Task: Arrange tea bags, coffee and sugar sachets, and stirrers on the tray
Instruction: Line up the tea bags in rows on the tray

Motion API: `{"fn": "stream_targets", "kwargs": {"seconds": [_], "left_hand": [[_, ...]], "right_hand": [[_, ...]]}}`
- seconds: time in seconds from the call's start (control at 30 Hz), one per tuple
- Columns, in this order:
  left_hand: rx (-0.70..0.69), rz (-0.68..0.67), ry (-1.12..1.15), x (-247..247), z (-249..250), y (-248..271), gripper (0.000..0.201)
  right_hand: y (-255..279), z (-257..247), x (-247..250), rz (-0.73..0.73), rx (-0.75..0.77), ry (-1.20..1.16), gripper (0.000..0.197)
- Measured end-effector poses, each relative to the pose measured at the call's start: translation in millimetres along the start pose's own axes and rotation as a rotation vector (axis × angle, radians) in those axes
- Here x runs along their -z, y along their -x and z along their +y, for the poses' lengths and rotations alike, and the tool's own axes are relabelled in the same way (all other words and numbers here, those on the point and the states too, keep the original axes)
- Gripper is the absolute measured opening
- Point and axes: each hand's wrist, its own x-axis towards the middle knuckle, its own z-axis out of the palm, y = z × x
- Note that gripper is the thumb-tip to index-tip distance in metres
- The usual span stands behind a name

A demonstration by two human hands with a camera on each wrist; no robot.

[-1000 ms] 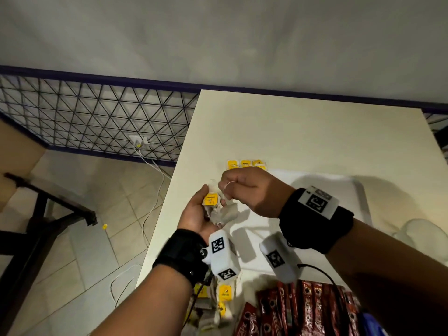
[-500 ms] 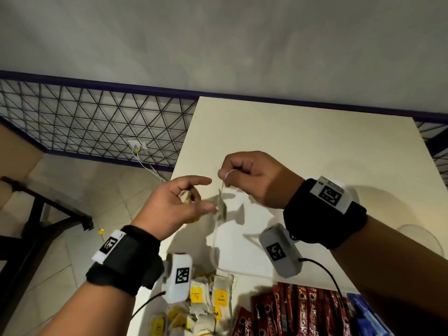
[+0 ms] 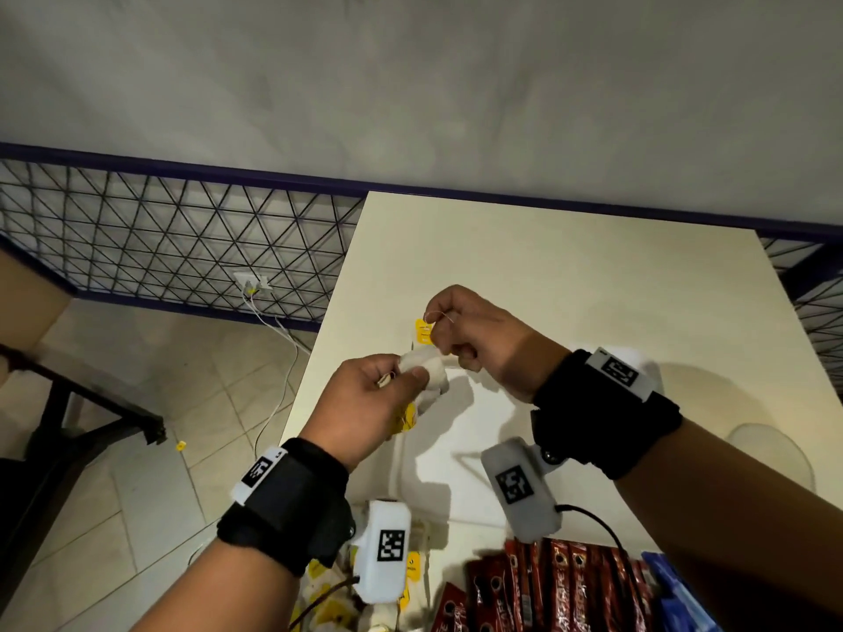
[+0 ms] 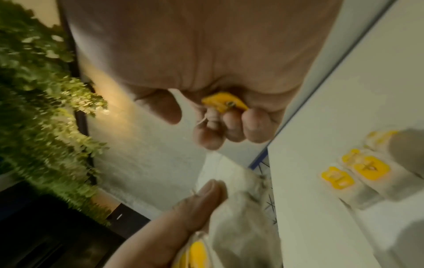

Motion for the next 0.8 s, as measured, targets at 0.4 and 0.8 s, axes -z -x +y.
{"fn": "stream_targets", "kwargs": {"seconds": [0.4, 0.8], "left_hand": [[0.184, -0.072, 0.135, -9, -4, 2, 0.034], [0.107, -0.177, -0.021, 5, -2, 1, 0.026]], "right_hand": [[7, 18, 2, -0.034, 0.045, 0.062, 0.038], [3, 27, -3, 0.039, -0.008, 0.184, 0.042]]}}
